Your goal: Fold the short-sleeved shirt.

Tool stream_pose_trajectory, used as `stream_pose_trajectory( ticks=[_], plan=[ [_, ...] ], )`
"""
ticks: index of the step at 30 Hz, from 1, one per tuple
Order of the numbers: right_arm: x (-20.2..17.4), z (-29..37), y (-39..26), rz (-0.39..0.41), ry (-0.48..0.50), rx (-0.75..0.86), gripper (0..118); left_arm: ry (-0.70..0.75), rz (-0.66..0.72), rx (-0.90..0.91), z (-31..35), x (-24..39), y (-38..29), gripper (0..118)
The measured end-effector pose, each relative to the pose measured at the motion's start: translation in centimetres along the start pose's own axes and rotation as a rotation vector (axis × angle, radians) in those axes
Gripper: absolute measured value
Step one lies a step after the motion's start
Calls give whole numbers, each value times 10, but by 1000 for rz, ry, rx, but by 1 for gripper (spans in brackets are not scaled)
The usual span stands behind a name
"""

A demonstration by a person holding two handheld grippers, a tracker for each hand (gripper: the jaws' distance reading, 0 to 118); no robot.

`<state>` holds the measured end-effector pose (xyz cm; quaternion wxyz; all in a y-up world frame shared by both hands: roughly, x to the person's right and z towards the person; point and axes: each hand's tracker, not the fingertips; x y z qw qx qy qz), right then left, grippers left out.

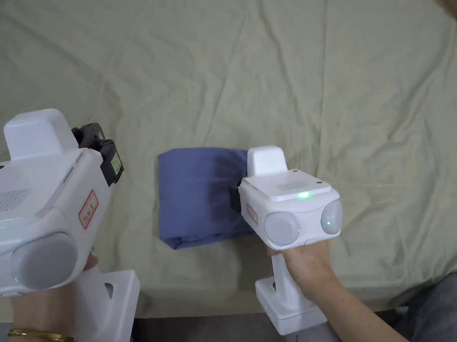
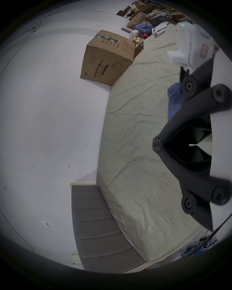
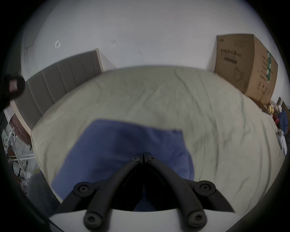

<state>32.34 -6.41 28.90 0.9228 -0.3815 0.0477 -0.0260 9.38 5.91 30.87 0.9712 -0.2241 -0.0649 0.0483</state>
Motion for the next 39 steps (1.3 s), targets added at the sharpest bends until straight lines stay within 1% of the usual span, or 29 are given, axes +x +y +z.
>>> stream_pose_trajectory(
  ticks=[2, 3, 4, 6, 7, 8, 9, 10, 11, 12, 14, 15, 16, 17, 19, 20, 23, 24, 27, 29, 30, 31, 32, 33, 34, 35, 36, 37, 39],
  plan=[
    [2, -12, -13, 6, -13, -24, 0, -1, 2, -4, -2, 0, 0, 0],
    [2, -12, -14, 11, -11, 3, 0, -1, -1, -8, -4, 1, 0, 0],
    [1, -9, -13, 30, -13, 22, 0, -4, -3, -12, -6, 0, 2, 0],
    [0, -9, -7, 35, -17, 1, 0, -10, 3, -23, -8, 1, 6, 0],
    [0, -9, -7, 41, -18, -3, 0, -7, 10, -31, -12, 1, 10, 3],
    [2, -8, -6, 42, -15, -3, 0, -17, 16, -47, -18, -2, 13, 15],
    [2, -7, -7, 37, -11, 0, 0, -25, 28, -70, -23, -4, 16, 33],
    [3, -7, -8, 31, -8, 2, 0, -61, 57, -116, -33, -9, 19, 61],
    [3, -7, -8, 26, -9, 2, 0, -92, 89, -161, -42, -14, 22, 99],
    [4, -7, -7, 24, -8, 2, 0, -124, 128, -202, -52, -18, 23, 118],
    [5, -7, -7, 24, -4, 0, 0, -185, 186, -303, -76, -26, 22, 118],
    [6, -7, -7, 21, -2, -1, 0, -285, 251, -305, -84, -31, 23, 118],
    [7, -7, -8, 21, 2, -1, 0, -303, 260, -368, -96, -36, 20, 118],
    [8, -7, -7, 8, 8, 0, 0, -357, 281, -433, -109, -41, 16, 118],
    [8, -7, -7, 0, 13, -2, 0, -457, 360, -556, -133, -54, 2, 118],
    [7, -6, -6, -29, 24, -21, 0, -504, 411, -616, -145, -59, -7, 118],
    [8, -6, -7, -32, 25, -21, 0, -597, 524, -759, -180, -77, -36, 118],
    [8, -6, -6, -28, 33, 2, 0, -615, 544, -780, -185, -78, -44, 118],
    [8, -6, -5, -30, 51, -12, 0, -635, 581, -841, -193, -72, -65, 118],
    [9, -6, -5, -31, 51, -12, 0, -669, 604, -821, -197, -71, -72, 118],
    [9, -6, -5, -32, 51, -11, 0, -705, 620, -783, -179, -49, -61, 118],
    [10, -7, -6, -23, 23, -21, 0, -750, 638, -777, -172, -37, -58, 118],
    [9, -7, -7, -19, 25, -18, 0, -774, 651, -803, -174, -34, -60, 116],
    [8, -7, -7, -5, 22, -17, 0, -788, 670, -836, -177, -29, -63, 109],
    [8, -7, -6, 2, 20, -18, 0, -798, 669, -857, -176, -33, -65, 94],
    [8, -7, -6, 14, 11, -8, 0, -777, 657, -869, -176, -32, -65, 65],
    [8, -7, -5, 12, 12, -12, 0, -704, 603, -897, -176, -24, -67, 42],
    [9, -7, -4, 11, 12, -18, 0, -670, 552, -884, -174, -20, -67, 37],
    [12, -8, -2, 14, 18, -21, 0, -702, 590, -873, -174, -26, -64, 30]
  ],
)
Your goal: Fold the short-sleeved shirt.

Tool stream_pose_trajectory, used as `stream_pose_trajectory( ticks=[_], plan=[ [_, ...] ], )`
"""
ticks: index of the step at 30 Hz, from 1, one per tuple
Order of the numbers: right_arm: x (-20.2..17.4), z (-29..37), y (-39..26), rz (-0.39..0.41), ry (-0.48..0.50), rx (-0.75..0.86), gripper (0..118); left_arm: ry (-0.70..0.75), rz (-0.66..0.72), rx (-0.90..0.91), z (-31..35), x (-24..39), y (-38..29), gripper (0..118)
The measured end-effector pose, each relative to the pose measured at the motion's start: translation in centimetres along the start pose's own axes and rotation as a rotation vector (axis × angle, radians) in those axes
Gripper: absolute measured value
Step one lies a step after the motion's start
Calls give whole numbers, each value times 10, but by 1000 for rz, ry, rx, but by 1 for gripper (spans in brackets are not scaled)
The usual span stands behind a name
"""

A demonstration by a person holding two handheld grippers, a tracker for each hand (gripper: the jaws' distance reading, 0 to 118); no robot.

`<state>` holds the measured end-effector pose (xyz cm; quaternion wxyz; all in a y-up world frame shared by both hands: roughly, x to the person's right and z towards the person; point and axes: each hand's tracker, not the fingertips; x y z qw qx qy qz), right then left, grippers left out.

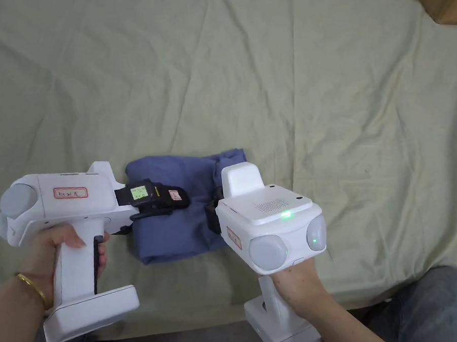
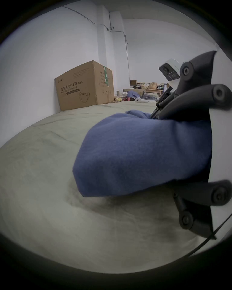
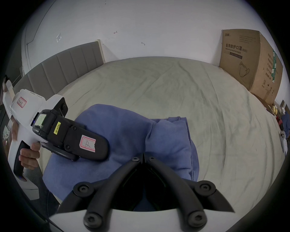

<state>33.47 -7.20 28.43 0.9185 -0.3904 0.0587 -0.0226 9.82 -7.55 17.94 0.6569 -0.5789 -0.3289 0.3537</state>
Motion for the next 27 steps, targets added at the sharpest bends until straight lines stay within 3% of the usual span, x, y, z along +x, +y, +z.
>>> stream_pose_trajectory(
  ticks=[5, 7, 8, 10, 11, 12, 16, 19, 20, 27],
  plan=[
    [8, 11, 13, -9, 26, -7, 0, 164, -49, -12, 0, 36, 3, 23],
    [14, 31, 22, -23, 16, 45, 0, 174, -64, -15, 7, 51, 8, 22],
    [18, 43, 26, -82, 17, 50, 0, 189, -77, -11, 11, 57, 9, 22],
    [27, 72, 36, -72, 25, 109, 0, 245, -113, -21, 27, 71, 14, 22],
    [31, 84, 40, -56, 11, 136, 0, 269, -137, -24, 39, 60, 29, 22],
    [31, 99, 45, -51, 90, 194, 0, 296, -173, -25, 52, 59, 36, 22],
    [49, 139, 50, -49, 85, 257, 0, 446, -214, -1, 115, 37, 68, 22],
    [58, 156, 50, -63, 59, 278, 0, 596, -250, 13, 167, 17, 87, 22],
    [63, 157, 47, -10, -33, 255, 0, 646, -251, 23, 183, 10, 94, 22],
    [71, 158, 42, -88, -80, 234, 0, 980, -218, 74, 273, -35, 125, 22]
  ],
)
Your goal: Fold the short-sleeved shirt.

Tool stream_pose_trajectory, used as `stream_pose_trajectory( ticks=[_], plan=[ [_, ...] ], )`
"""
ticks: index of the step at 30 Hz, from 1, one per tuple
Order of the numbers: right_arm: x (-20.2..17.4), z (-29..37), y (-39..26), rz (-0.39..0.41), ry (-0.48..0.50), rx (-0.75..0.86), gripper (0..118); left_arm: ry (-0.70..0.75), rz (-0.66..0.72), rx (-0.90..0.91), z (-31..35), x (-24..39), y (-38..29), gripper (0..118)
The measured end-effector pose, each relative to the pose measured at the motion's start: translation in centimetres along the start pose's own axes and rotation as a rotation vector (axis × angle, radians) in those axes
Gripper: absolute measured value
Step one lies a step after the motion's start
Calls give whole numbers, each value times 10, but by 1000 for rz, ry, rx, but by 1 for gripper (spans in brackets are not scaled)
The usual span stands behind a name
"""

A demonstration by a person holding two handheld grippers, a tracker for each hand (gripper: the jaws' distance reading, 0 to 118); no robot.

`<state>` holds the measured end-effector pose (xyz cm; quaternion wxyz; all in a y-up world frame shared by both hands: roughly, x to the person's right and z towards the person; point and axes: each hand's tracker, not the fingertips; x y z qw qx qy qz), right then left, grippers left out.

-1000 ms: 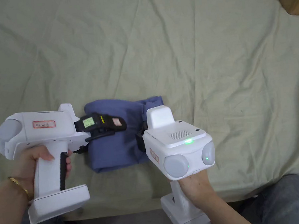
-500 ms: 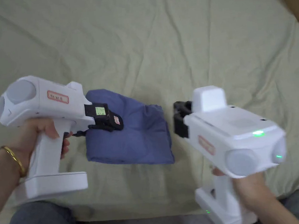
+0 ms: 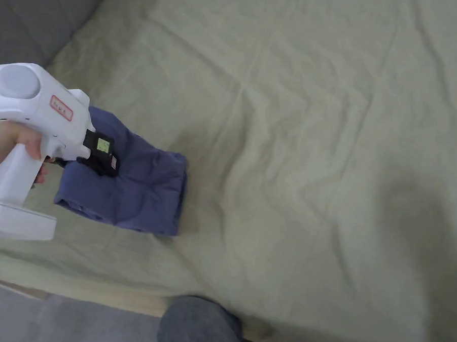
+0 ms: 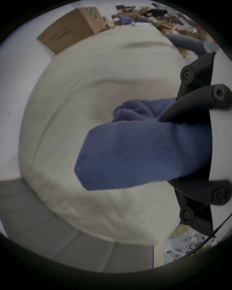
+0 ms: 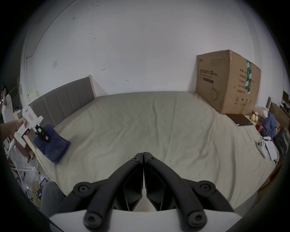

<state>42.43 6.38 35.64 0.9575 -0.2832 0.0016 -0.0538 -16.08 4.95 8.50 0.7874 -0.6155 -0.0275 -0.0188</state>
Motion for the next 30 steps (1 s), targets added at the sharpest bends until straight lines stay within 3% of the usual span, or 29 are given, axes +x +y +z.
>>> stream_pose_trajectory(
  ticks=[2, 3, 5, 6, 7, 9, 10, 11, 13, 16, 17, 23, 30],
  plan=[
    [1, -4, -4, -9, -8, 3, 0, 82, 21, 14, -4, -18, 4, 26],
    [0, -6, -5, -8, -8, -1, 0, 133, 9, 31, -7, -26, 4, 38],
    [-3, -9, -6, 1, -11, -5, 0, 290, -31, 80, -13, -32, -1, 82],
    [-5, -10, -7, 1, -7, -11, 0, 391, -71, 103, -17, -34, -4, 98],
    [-6, -10, -7, -1, -1, -14, 0, 466, -115, 122, -19, -34, -7, 104],
    [-7, -10, -5, 9, 8, -7, 0, 558, -175, 162, -11, -25, -18, 103],
    [-5, -9, -5, 16, 9, -3, 0, 587, -167, 200, -7, -23, -20, 100],
    [-4, -7, -4, 23, 12, 5, 0, 604, -146, 247, 0, -21, -21, 90],
    [1, -2, 1, 37, 12, 24, 0, 618, -66, 367, 23, -12, -20, 60],
    [8, 10, 10, 44, 10, 60, 0, 504, 11, 625, 70, 22, -27, 44],
    [11, 14, 14, 49, 6, 80, 0, 471, 19, 675, 82, 36, -29, 30],
    [29, 49, 48, 75, -34, 239, 0, 275, -38, 961, 144, 140, -47, 4],
    [46, 78, 78, 108, -79, 365, 0, -12, -59, 1179, 187, 259, -81, 0]
  ],
)
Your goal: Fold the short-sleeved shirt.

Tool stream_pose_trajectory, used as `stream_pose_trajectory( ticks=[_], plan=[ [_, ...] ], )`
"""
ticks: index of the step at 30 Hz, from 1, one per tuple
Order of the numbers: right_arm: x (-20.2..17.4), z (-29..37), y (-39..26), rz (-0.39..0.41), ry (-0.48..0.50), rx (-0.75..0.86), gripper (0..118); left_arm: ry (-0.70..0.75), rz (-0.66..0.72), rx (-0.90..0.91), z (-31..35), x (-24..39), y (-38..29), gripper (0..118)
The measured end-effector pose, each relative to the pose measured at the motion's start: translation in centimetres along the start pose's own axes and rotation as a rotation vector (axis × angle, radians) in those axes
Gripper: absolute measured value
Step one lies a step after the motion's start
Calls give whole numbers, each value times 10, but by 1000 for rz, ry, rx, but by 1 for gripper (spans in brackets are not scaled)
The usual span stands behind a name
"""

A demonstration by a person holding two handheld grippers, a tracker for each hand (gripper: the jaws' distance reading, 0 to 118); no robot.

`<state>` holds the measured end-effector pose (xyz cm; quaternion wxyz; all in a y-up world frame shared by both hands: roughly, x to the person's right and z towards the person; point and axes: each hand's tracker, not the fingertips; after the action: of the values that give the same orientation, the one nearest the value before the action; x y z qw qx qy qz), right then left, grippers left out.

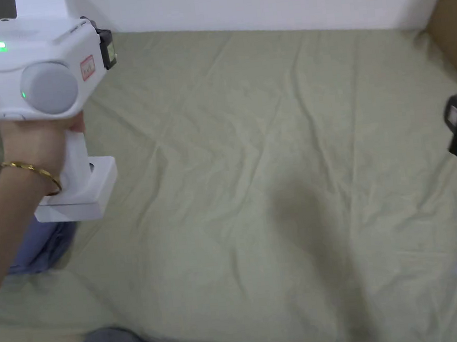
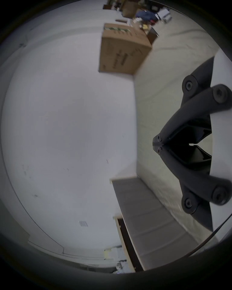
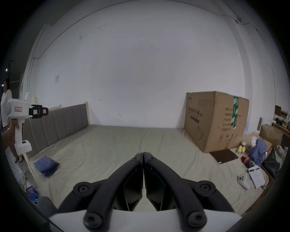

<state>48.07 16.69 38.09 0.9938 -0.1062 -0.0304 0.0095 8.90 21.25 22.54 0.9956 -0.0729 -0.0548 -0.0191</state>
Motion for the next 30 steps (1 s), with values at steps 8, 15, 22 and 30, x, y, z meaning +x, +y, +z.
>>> stream_pose_trajectory(
  ticks=[8, 15, 22, 30],
  plan=[
    [7, 11, -8, -7, -68, 19, 0, -147, 9, 39, 33, 85, -46, 0],
    [4, 23, -37, -22, -81, -3, 0, -199, -11, -34, 49, 112, -99, 0],
    [-2, 32, -59, -43, -74, -16, 0, -152, 26, -97, 61, 101, -130, 0],
    [-3, 33, -67, -55, -61, -35, 0, -120, -1, -124, 66, 90, -141, 0]
  ],
)
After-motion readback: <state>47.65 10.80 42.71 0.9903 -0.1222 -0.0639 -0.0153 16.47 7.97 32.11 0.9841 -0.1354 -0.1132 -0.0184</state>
